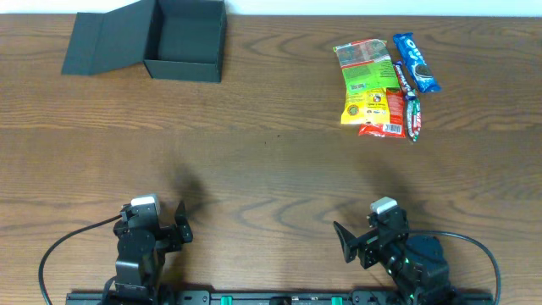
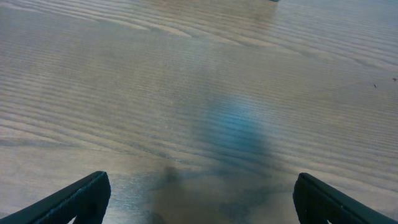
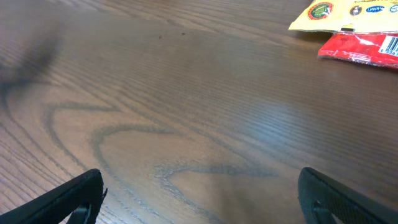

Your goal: Pack container

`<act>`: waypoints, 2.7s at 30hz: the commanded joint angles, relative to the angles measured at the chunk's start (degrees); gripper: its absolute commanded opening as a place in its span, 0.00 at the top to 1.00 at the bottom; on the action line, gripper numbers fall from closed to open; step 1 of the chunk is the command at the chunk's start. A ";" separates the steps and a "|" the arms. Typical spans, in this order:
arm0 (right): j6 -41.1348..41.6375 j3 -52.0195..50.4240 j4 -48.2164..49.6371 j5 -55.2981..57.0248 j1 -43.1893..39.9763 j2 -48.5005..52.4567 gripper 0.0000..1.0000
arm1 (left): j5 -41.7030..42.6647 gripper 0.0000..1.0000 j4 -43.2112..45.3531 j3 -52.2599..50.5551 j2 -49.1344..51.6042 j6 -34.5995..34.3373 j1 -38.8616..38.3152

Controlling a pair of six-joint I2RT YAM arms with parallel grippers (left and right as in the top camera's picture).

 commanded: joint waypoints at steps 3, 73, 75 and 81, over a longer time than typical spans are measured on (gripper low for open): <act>-0.55 -0.24 -0.07 0.98 0.55 -0.50 0.01 | -0.57 0.05 -0.02 -0.61 -0.42 -0.63 0.13; -0.55 -0.24 -0.04 0.98 0.55 -0.50 0.01 | 4.83 0.13 29.73 59.74 84.67 0.90 0.24; -0.55 -0.24 -0.04 0.98 0.55 -0.50 0.01 | -0.07 0.30 30.62 63.78 89.59 -0.07 0.24; -0.55 -0.24 -0.07 0.98 0.55 -0.50 0.01 | -7.06 0.57 31.01 77.83 105.72 -0.11 0.94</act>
